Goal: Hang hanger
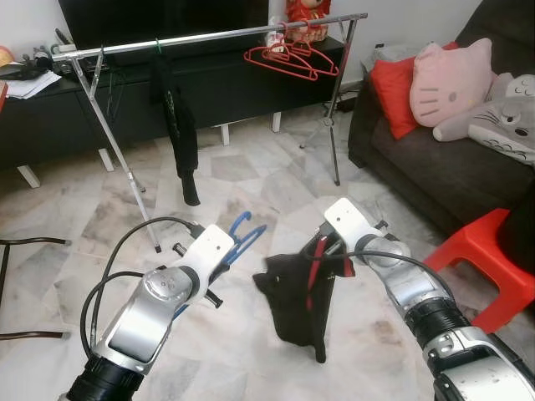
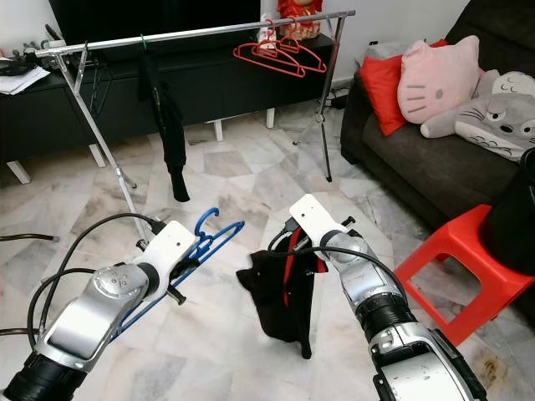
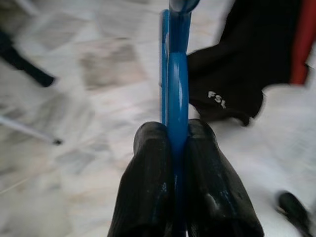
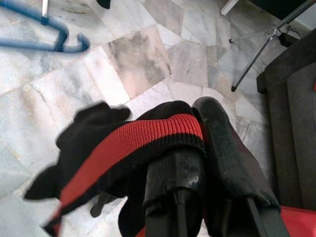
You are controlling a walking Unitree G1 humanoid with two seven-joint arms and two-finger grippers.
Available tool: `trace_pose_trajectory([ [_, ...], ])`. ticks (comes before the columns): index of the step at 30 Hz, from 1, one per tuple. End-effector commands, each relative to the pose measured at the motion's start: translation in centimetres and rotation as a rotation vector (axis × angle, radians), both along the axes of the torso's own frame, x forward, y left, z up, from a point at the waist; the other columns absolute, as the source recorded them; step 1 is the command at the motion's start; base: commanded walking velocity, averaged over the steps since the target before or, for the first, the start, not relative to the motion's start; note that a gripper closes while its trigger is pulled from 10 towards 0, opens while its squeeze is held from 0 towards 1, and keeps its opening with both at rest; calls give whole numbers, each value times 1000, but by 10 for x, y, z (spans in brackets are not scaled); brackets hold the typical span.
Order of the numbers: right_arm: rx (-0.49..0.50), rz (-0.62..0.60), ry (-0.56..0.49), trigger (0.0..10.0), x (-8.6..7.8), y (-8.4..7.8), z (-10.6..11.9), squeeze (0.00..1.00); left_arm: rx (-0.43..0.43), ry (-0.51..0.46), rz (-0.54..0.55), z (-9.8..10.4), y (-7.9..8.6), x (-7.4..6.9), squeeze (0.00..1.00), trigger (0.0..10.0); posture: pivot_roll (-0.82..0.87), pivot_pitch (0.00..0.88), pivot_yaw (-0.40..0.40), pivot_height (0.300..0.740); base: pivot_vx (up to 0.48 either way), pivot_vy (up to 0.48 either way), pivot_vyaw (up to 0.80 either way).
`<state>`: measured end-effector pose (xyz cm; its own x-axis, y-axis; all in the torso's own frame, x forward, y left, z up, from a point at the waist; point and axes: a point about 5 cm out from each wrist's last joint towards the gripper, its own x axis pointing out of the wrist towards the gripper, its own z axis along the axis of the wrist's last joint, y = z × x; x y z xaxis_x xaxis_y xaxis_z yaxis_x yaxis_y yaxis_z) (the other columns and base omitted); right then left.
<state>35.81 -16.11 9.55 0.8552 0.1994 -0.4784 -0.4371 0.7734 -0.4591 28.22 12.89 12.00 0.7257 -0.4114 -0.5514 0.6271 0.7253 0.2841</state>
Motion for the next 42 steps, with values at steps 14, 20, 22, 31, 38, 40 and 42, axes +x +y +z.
trace_pose_trajectory([
  [14,14,-12,-19,10000,3,-2,4,0,62,210,-522,-2,11,-50,0,10000,-29,0,-56,740,0,0,0],
  [20,18,-14,-20,10000,4,0,4,0,-82,179,-549,5,-14,-53,0,10000,-32,0,-56,740,0,0,0],
  [22,19,-16,-18,10000,3,-1,3,0,-126,167,-524,7,-20,-51,0,10000,-28,0,-56,740,0,0,0],
  [31,23,-22,-13,10000,2,0,0,0,-176,124,-364,13,-32,-39,0,10000,-24,0,-52,740,0,0,0],
  [38,27,-18,-16,10000,3,1,0,0,-210,107,-185,12,-35,-26,0,10000,-26,0,-51,740,0,0,0],
  [40,27,-19,-16,10000,3,1,0,0,-215,106,-171,12,-35,-25,0,10000,-26,0,-51,740,0,0,0],
  [42,28,-18,-14,10000,2,2,0,0,-218,102,-146,12,-35,-23,0,10000,-26,0,-51,740,0,0,0],
])
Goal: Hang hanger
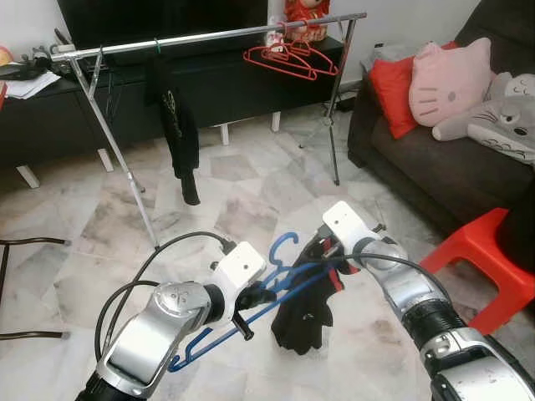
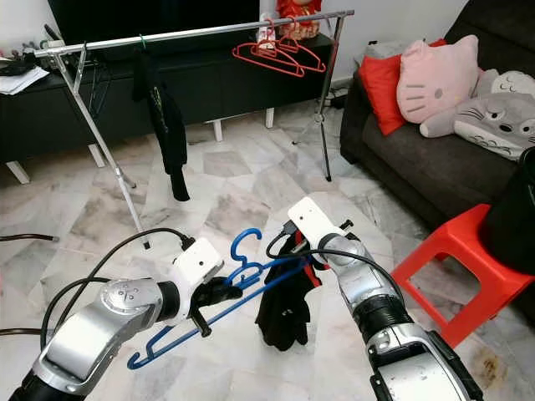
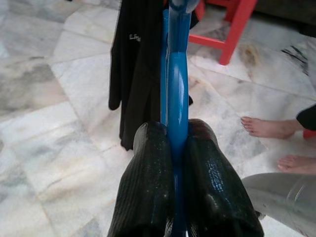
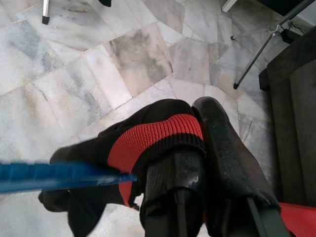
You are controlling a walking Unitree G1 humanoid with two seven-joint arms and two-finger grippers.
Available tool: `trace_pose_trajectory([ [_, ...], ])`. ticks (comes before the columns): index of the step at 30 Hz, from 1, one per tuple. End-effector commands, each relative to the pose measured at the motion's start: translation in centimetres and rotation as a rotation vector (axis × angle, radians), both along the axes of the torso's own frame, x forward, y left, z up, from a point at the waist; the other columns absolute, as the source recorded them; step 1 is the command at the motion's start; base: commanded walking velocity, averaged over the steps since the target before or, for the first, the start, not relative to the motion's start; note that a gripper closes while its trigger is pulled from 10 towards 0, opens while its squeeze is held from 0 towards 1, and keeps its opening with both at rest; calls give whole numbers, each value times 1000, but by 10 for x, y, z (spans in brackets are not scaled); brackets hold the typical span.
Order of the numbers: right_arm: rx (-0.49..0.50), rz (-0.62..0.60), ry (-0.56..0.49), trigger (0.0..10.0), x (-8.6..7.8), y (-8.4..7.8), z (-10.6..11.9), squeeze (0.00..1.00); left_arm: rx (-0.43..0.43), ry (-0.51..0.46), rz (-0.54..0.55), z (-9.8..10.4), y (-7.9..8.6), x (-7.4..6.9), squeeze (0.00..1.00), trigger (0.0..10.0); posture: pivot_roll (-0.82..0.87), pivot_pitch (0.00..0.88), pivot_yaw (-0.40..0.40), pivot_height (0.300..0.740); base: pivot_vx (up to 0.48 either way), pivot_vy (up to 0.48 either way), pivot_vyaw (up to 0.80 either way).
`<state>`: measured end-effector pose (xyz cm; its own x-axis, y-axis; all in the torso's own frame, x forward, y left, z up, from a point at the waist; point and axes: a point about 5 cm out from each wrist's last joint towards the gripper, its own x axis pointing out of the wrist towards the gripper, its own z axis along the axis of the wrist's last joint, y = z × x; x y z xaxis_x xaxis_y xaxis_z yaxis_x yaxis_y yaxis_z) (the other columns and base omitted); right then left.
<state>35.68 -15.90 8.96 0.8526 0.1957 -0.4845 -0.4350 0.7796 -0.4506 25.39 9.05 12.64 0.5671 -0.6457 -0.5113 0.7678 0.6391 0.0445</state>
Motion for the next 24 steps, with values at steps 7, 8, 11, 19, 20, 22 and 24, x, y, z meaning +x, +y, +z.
trace_pose_trajectory([
  [7,31,-7,-27,10000,3,2,7,0,-39,-65,190,12,4,20,0,10000,-30,0,-50,740,0,0,0],
  [8,31,-7,-27,10000,3,2,7,0,-39,-65,190,12,4,20,0,10000,-30,0,-50,740,0,0,0],
  [11,33,-4,-24,10000,2,3,6,0,-110,-62,206,18,-1,22,0,10000,-30,0,-50,740,0,0,0],
  [19,47,30,-49,10000,3,8,11,0,-192,3,61,20,-19,9,0,10000,-28,0,-51,740,0,0,0],
  [20,41,32,-54,10000,3,7,12,0,-187,12,18,19,-22,4,0,10000,-28,0,-51,740,0,0,0],
  [22,40,30,-58,10000,4,6,13,0,-183,16,-5,19,-22,2,0,10000,-28,0,-51,740,0,0,0],
  [24,37,26,-68,10000,5,4,15,0,-177,23,-38,18,-23,-1,0,10000,-28,0,-51,740,0,0,0],
])
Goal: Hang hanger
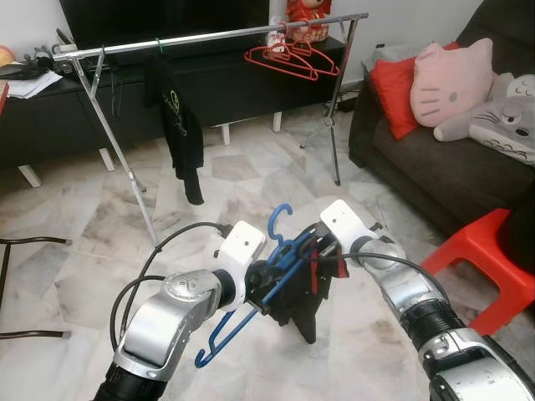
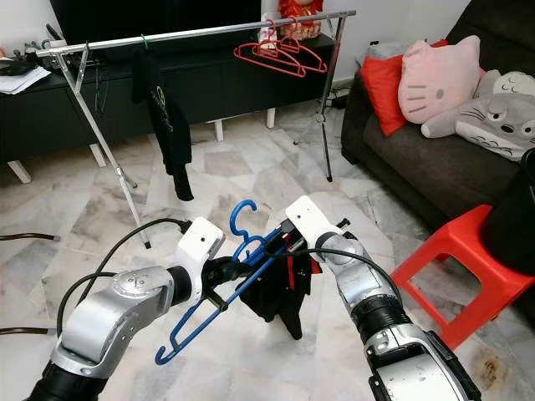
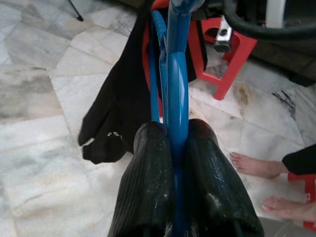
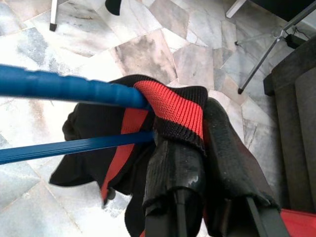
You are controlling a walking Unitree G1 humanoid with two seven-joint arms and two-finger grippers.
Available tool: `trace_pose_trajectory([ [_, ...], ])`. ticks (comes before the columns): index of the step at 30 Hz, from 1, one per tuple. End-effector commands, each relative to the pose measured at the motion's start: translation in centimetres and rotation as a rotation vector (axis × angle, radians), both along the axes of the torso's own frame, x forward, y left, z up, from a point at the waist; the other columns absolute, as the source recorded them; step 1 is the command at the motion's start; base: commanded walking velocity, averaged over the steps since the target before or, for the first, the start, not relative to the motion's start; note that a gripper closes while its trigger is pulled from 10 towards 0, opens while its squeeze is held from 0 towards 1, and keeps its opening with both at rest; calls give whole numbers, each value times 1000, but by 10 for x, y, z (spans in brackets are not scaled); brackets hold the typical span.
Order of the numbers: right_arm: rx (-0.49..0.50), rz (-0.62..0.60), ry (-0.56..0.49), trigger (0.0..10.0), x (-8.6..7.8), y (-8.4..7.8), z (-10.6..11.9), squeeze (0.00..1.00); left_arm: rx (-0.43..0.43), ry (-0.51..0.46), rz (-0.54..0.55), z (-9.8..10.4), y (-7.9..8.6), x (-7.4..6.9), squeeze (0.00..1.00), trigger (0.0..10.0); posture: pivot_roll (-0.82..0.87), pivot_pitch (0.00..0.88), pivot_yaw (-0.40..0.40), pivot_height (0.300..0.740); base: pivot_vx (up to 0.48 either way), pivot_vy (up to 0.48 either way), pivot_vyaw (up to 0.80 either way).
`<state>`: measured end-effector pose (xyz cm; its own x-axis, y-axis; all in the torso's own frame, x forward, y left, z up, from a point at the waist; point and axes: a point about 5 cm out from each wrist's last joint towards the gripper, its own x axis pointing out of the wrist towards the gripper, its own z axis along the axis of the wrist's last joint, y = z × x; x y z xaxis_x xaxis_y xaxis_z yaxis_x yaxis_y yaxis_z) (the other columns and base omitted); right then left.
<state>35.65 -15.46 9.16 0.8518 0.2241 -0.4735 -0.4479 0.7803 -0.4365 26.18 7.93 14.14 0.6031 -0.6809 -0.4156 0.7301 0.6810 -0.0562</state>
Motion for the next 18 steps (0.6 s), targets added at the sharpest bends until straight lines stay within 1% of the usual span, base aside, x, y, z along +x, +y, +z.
trace_pose_trajectory([
  [1,15,4,-60,10000,5,0,13,0,-30,11,-96,2,-12,-9,0,10000,-28,0,-51,740,0,0,0],
  [4,12,9,-63,10000,5,0,14,0,-32,11,-95,1,-11,-9,0,10000,-29,0,-50,740,0,0,0],
  [8,10,64,-55,10000,4,6,15,0,-55,7,-115,4,-15,-8,0,10000,-29,0,-50,740,0,0,0],
  [13,9,83,-56,10000,3,9,16,0,-54,7,-129,4,-16,-9,0,10000,-29,0,-50,740,0,0,0],
  [15,13,91,-59,10000,3,11,17,0,-47,7,-129,3,-16,-9,0,10000,-33,0,-49,740,0,0,0],
  [18,17,103,-65,10000,4,13,22,0,0,15,-126,-3,-16,-8,0,10000,-36,0,-50,740,0,0,0],
])
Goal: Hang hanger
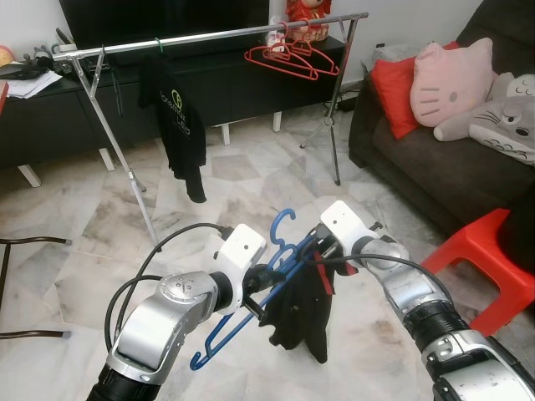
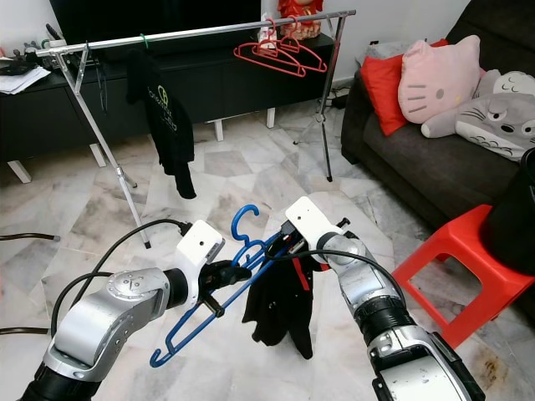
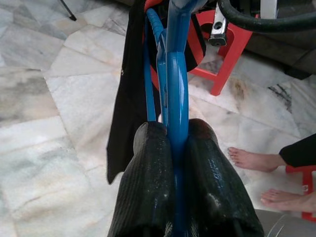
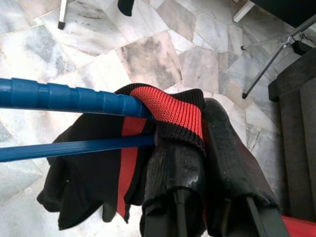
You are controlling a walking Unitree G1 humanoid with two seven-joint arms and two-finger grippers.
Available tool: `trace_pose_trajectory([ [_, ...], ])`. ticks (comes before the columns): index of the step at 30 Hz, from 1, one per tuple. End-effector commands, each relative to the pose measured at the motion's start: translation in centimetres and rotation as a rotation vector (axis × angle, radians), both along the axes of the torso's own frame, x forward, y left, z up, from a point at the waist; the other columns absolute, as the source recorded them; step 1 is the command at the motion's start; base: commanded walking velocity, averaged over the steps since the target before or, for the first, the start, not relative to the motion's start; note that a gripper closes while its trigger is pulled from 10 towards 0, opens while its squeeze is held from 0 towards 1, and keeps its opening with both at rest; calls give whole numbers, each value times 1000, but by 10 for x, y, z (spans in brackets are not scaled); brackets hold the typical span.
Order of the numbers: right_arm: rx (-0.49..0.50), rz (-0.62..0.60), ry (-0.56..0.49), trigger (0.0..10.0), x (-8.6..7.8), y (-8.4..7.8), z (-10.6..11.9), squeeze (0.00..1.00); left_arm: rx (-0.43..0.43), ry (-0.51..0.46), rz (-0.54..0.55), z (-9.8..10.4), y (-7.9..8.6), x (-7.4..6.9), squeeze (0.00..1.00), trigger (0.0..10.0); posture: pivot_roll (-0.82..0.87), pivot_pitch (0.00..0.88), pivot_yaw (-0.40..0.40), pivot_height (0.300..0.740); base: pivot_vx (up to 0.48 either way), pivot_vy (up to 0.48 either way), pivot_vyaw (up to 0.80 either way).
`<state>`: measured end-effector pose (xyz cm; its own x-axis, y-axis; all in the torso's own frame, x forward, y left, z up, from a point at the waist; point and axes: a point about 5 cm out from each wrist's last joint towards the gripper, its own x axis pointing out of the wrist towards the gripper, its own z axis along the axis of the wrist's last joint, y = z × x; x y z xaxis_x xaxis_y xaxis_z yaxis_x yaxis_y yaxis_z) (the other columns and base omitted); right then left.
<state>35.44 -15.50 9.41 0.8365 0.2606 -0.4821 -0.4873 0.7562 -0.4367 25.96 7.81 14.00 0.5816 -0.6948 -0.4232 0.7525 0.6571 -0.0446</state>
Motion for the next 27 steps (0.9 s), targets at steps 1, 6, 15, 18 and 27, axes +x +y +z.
trace_pose_trajectory([
  [1,23,55,-71,10000,6,12,19,0,7,17,-94,-3,-14,-6,0,10000,-36,0,-50,740,0,0,0],
  [6,1,46,-64,10000,5,8,17,0,75,4,-85,-10,-11,-4,0,10000,-36,0,-50,740,0,0,0],
  [15,-9,38,-62,10000,5,6,16,0,191,-83,-21,-13,1,7,0,10000,-39,0,-51,740,0,0,0],
  [18,-17,20,-78,10000,6,3,18,0,259,-88,-36,-19,7,6,0,10000,-33,0,-50,740,0,0,0],
  [27,-15,-4,-100,10000,9,1,24,0,257,-80,14,-21,12,10,0,10000,-34,0,-51,740,0,0,0],
])
